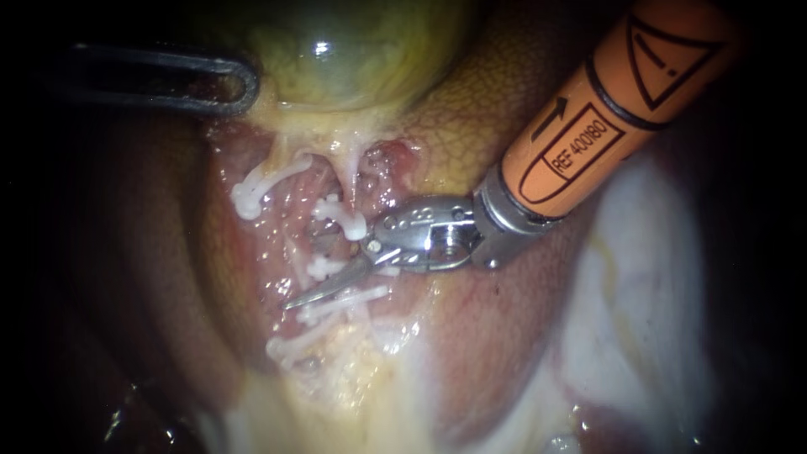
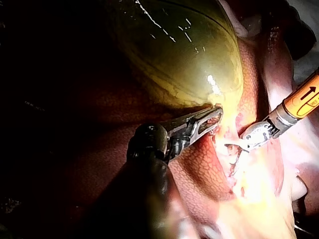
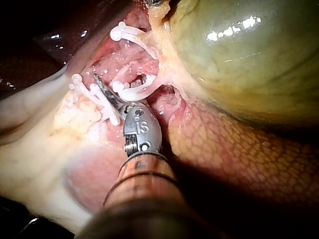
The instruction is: Go to the cutting position right tube
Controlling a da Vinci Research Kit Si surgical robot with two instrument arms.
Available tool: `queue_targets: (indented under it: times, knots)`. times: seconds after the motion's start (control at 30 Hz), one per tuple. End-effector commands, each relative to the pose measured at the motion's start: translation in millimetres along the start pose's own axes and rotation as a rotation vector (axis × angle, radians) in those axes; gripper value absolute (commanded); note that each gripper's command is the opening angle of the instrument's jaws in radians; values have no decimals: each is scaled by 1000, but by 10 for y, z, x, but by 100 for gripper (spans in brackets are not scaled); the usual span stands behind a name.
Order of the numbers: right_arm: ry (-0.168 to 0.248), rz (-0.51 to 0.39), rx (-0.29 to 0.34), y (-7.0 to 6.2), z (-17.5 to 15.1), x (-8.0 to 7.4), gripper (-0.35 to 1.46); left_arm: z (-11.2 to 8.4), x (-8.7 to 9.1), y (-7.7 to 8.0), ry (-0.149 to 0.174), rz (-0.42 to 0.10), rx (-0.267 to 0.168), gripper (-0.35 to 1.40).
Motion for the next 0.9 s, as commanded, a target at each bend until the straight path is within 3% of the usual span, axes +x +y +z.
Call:
queue_targets:
  times: [0.03, 0.73, 0.9]
  knots:
    - [0, 1, 0, 0, 0, 0, 113, 0, 0, 0, 0, 0, 0, -35]
    - [9, 15, 7, -11, -55, 19, 113, -5, 1, 3, 2, 2, 3, -35]
    - [19, 8, 71, -14, -55, 19, 111, -6, 1, 3, 2, 2, 3, -35]
